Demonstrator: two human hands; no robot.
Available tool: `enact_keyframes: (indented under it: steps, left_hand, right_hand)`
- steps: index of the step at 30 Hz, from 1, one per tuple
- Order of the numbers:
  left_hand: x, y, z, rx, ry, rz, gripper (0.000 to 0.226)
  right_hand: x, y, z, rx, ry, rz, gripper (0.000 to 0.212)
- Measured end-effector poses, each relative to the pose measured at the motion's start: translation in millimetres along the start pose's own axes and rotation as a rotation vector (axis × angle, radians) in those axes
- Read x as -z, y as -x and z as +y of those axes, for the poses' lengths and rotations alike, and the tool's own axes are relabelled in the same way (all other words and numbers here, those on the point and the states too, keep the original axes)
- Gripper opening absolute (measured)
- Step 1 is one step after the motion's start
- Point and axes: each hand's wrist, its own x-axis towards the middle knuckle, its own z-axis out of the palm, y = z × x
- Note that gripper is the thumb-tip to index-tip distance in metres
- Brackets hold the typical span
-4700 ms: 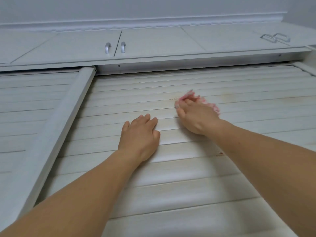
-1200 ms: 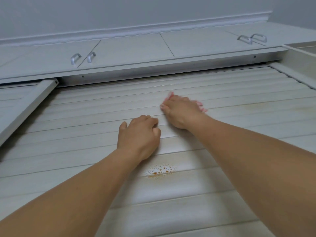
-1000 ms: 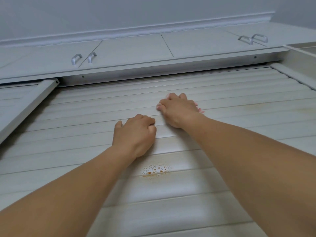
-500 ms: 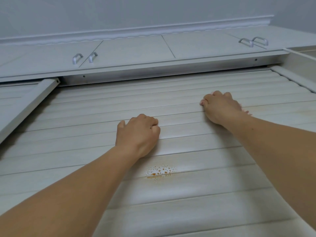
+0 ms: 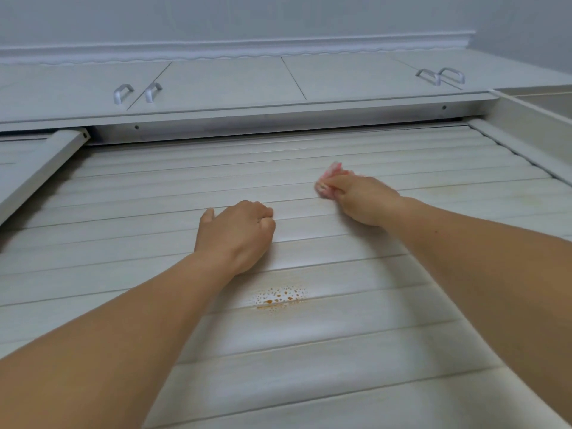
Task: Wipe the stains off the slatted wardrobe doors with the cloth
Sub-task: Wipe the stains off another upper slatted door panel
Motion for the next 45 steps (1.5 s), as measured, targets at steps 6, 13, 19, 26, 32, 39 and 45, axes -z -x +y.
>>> enact_keyframes:
  steps: [6,13,19,26,32,39,45]
  left_hand:
    - [-4,1,-2,-0.015,0.002,0.006,0.035]
    - [-7,0,-3,-0.013,0.034,0.005,0.035]
    - [-9,2,-5,-0.026,-0.023,-0.009,0.034]
    - [-10,-1,6,0.089,-0.041,0.006,0.033]
    - [-18,-10,54,0.115,-0.02,0.01,0.034]
    - [-49,-18,139,-0.065,-0.028,-0.064,0.038]
    - [-76,-22,171,-0.068,-0.073,-0.071,0.043]
  right_hand:
    - [6,28,12,-0.295,0.181,0.253,0.04]
    - [-28,9,-59,0.013,0.198,0.259,0.018]
    - [-29,17,-55,0.074,0.227,0.213,0.019]
    - [-4,37,3,-0.093,0.263,0.23,0.021]
    - [9,42,39,-0.13,0.387,0.246,0.029]
    - [29,56,98,-0.155,0.359,0.254,0.03]
    - [58,74,164,-0.221,0.363,0.243,0.032]
